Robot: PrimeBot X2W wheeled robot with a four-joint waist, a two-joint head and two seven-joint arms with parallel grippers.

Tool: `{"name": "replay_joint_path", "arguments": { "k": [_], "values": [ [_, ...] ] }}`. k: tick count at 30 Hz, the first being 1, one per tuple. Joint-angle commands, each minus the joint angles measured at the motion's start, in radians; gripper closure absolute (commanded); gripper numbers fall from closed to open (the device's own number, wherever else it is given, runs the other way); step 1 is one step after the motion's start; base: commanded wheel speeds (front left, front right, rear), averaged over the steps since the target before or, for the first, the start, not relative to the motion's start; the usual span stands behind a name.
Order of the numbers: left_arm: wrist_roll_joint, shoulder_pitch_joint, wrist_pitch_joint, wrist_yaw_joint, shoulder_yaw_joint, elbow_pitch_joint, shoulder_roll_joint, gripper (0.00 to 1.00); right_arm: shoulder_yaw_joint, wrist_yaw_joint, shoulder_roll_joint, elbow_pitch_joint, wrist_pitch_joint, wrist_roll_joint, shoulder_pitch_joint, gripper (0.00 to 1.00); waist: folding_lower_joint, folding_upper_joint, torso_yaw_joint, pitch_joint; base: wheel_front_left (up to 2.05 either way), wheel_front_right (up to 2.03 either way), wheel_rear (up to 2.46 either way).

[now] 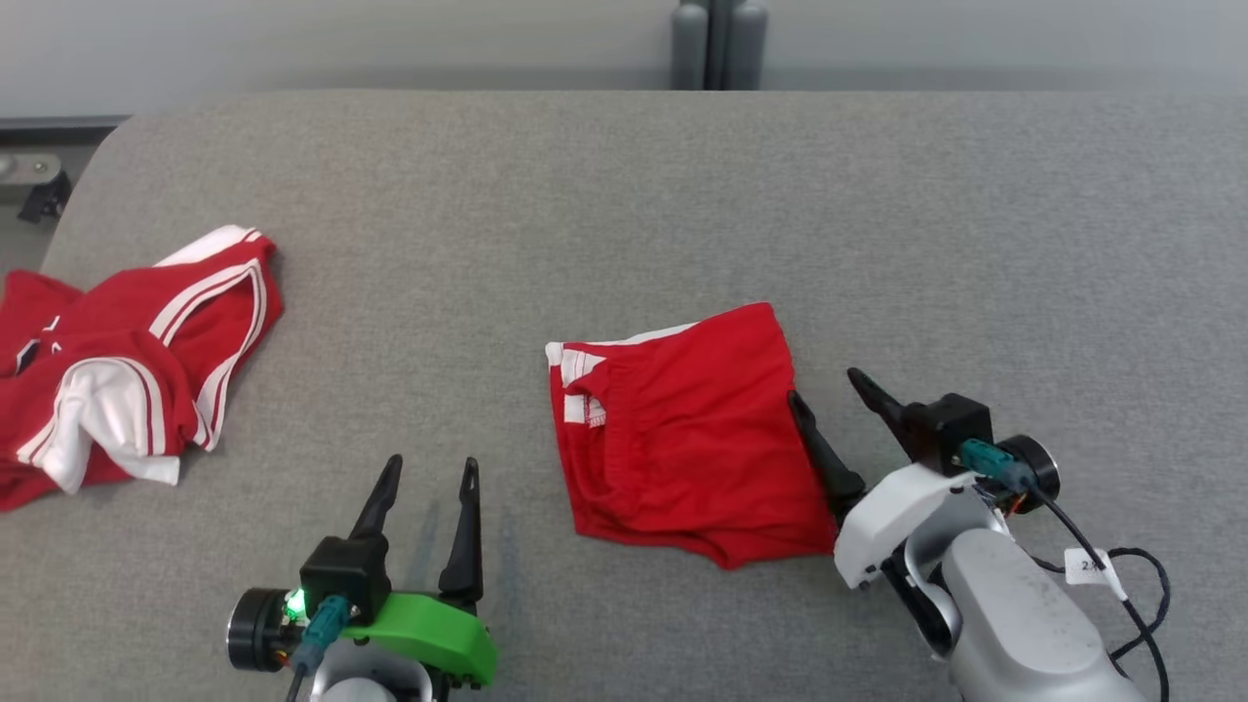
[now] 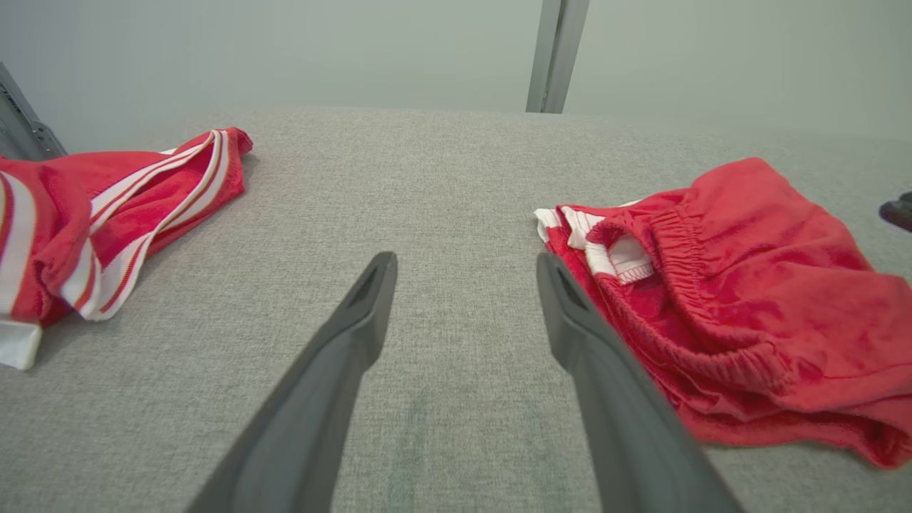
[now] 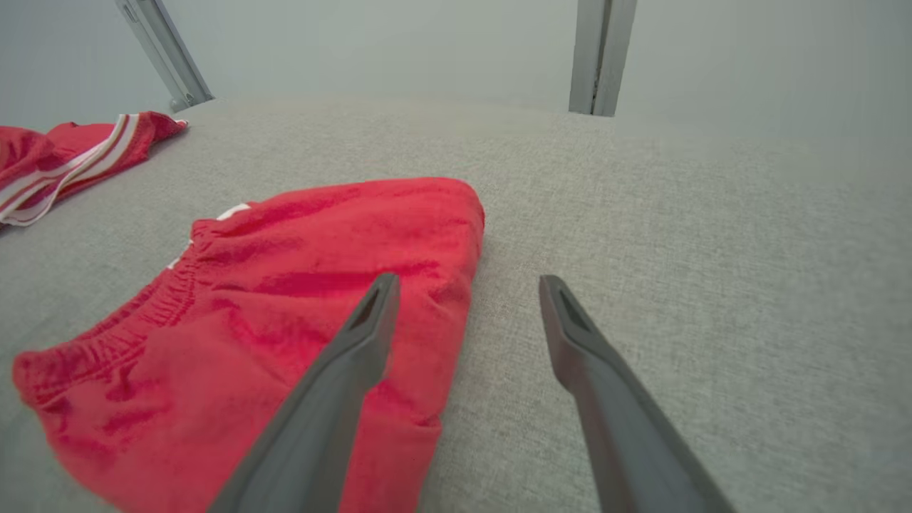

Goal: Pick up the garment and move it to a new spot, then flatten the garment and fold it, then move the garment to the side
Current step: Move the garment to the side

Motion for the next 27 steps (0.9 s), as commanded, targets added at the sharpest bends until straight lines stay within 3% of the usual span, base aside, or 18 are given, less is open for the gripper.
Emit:
{"name": "replay_joint_path", "arguments": {
  "k": [1, 4, 6, 8, 15, 27],
  "values": [
    [-0.011, -0.018, 0.0, -0.003, -0.007, 0.004, 0.005, 0.0, 0.008, -0.001, -0.006, 0.05, -0.002, 0.021, -0.022, 0.0, 0.0, 0.0, 0.05, 0.041, 0.0, 0.0, 0.0],
    [-0.022, -0.033, 0.0, 0.0, -0.023, 0.011, 0.005, 0.0, 0.038, -0.001, -0.005, 0.169, -0.002, 0.053, -0.079, 0.0, 0.0, 0.0, 0.08, 0.05, 0.0, 0.0, 0.0],
    [-0.024, -0.036, 0.0, 0.003, -0.029, 0.013, 0.004, 0.0, 0.037, -0.001, -0.005, 0.215, -0.002, 0.068, -0.091, 0.61, 0.0, 0.0, 0.088, 0.048, 0.0, 0.0, 0.0],
    [-0.021, -0.031, 0.0, 0.005, -0.032, 0.011, 0.004, 0.0, 0.027, -0.001, -0.006, 0.231, -0.002, 0.072, -0.098, 1.0, 0.0, 0.0, 0.084, 0.044, 0.0, 0.0, 0.0],
    [0.001, -0.015, 0.0, -0.009, -0.017, -0.006, 0.004, 0.0, -0.041, -0.002, -0.006, 0.186, -0.001, 0.041, -0.067, 1.0, 0.0, 0.0, -0.025, 0.018, 0.0, 0.0, 0.0],
    [0.012, -0.054, 0.0, -0.051, -0.091, -0.036, 0.005, 0.0, -0.036, -0.002, -0.005, 0.126, -0.001, 0.049, -0.031, 1.0, 0.0, 0.0, -0.406, 0.012, 0.0, 0.0, 0.0]
  ]
}}
